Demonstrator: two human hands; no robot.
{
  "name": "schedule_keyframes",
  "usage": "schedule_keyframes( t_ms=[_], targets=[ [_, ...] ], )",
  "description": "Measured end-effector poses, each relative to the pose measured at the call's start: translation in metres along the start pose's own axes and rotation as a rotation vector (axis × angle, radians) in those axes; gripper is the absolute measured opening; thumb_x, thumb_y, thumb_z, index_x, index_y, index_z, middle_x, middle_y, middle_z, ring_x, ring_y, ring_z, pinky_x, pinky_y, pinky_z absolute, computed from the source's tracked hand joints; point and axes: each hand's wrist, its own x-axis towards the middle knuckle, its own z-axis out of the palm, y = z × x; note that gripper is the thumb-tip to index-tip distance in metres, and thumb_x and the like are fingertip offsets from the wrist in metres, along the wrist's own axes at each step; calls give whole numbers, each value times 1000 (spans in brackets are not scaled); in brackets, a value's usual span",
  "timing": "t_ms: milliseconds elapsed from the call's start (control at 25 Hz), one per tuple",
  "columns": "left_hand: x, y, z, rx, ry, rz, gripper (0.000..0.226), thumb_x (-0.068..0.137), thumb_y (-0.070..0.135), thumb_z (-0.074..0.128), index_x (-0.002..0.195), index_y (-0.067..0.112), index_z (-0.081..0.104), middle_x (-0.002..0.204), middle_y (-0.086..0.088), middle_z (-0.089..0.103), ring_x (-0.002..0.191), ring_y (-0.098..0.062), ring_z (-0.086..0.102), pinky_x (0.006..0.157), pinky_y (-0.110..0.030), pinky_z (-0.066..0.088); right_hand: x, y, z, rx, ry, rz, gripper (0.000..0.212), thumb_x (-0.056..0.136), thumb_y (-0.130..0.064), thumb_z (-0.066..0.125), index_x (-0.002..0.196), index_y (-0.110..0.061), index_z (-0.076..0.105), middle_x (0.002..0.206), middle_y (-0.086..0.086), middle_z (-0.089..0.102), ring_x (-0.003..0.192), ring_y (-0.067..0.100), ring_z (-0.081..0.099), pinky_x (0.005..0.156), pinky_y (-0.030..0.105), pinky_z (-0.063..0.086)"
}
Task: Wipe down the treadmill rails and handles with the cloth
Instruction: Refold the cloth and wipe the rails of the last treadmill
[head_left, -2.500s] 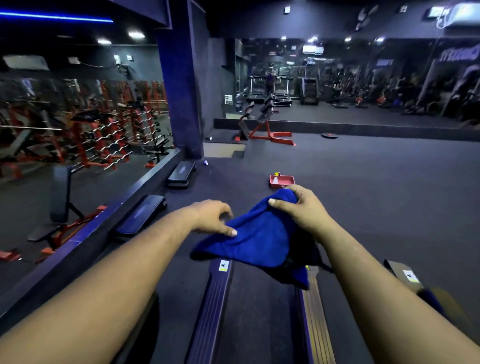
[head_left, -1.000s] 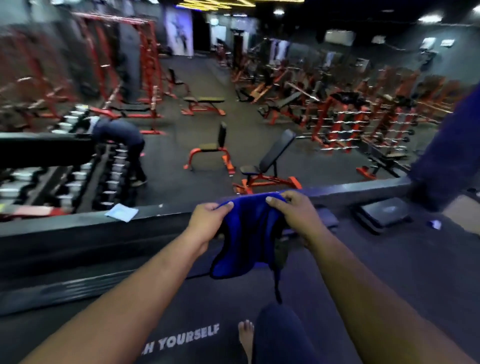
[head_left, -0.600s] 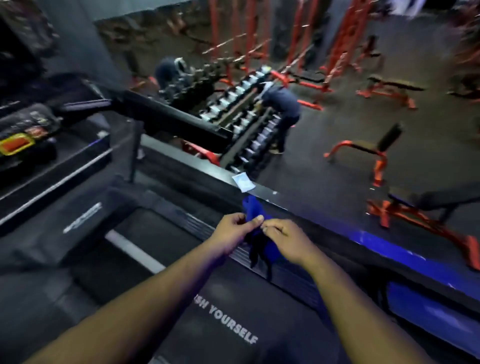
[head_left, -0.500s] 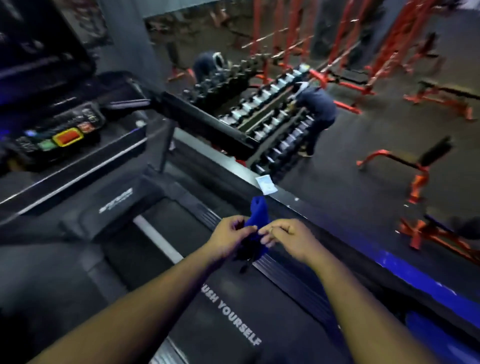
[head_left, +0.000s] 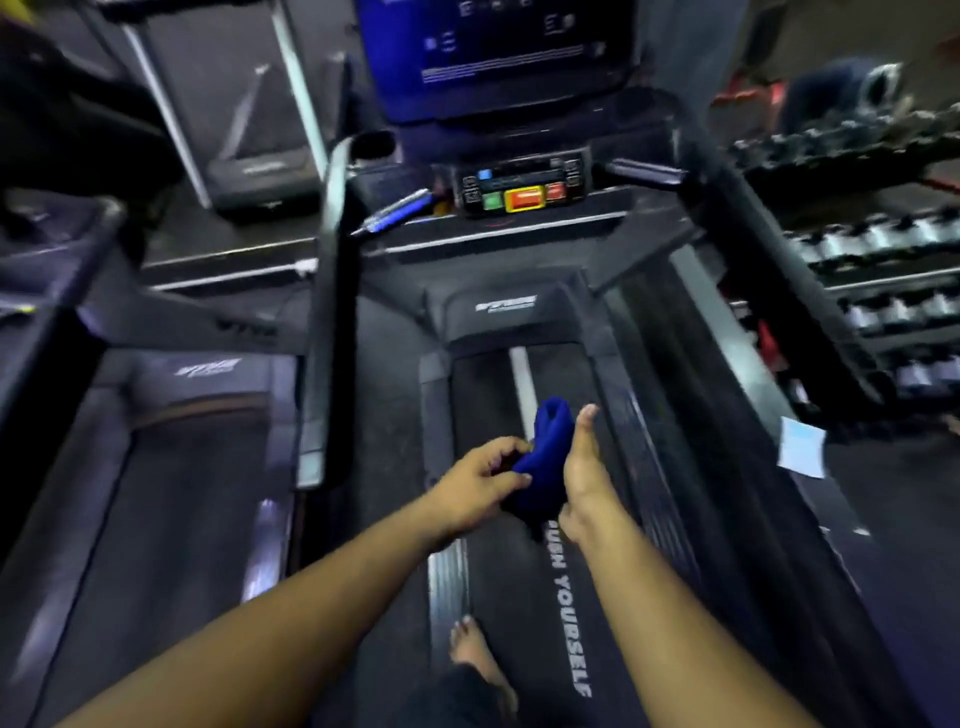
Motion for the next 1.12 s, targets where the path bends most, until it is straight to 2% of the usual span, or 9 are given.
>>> schedule_keyframes(
  t_ms=[160,240,320,400,480,560,720,960,1120],
  targets=[
    [-29,-18,-58,54,151,-73,30,89,-2,60,106,22,60,99,3,63,83,3,59,79,-17,47,-2,16,88,105,-308,168,71,81,-75,49,102,-10,68,88,16,69,79,28,67,74,36,57],
    [-45,-14,-92,150,260,-62,22,86,16,63,101,32,66,95,13,70,83,-1,62,82,-18,49,3,27,128,110,-326,75,64,71,-65,66,104,-10,65,100,15,66,91,27,63,88,39,54],
    [-61,-11,-129,252,523,58,23,85,24,50,87,32,71,88,13,74,84,-5,66,80,-16,50,3,35,166,11,-311,-141,82,70,-57,73,137,-13,53,138,10,56,122,21,55,113,40,39],
    [-75,-19,-171,222,907,82,34,87,23,39,80,28,72,89,2,73,86,-12,65,79,-24,52,-1,56,211,-304,-400,-384,95,80,-59,60,157,-17,22,163,-2,21,148,11,24,123,29,16],
    [-80,-39,-208,215,1140,-18,35,90,32,36,90,24,70,98,1,68,92,-13,61,90,-42,51,-8,85,249,-691,-505,-592,103,83,-75,43,157,-19,-3,163,-5,-10,151,12,-8,123,30,1],
    [-73,-57,-225,209,1140,-148,40,90,41,36,108,23,67,113,4,64,106,-10,58,102,-46,46,5,110,270,-961,-475,-729,95,85,-80,27,154,-29,-14,161,-7,-25,148,17,-24,121,44,4],
    [-28,-52,-229,221,988,-171,56,93,41,39,143,20,48,144,8,48,131,-1,45,113,-25,33,71,81,299,-875,-480,-846,77,93,-57,35,158,-26,8,164,-8,-14,150,24,-19,120,60,14],
    [0,-56,-246,162,1019,-107,59,91,52,36,145,28,41,152,10,42,140,2,36,116,-23,28,63,116,279,-582,-481,-748,84,94,-39,54,157,-11,6,167,3,0,154,23,-4,125,46,8],
    [-2,-56,-250,252,961,-109,55,91,52,37,141,30,43,148,11,46,138,3,39,116,-24,30,105,106,300,-429,-483,-617,76,95,-40,45,153,-16,3,165,0,1,154,19,-1,125,46,5]
  ],
)
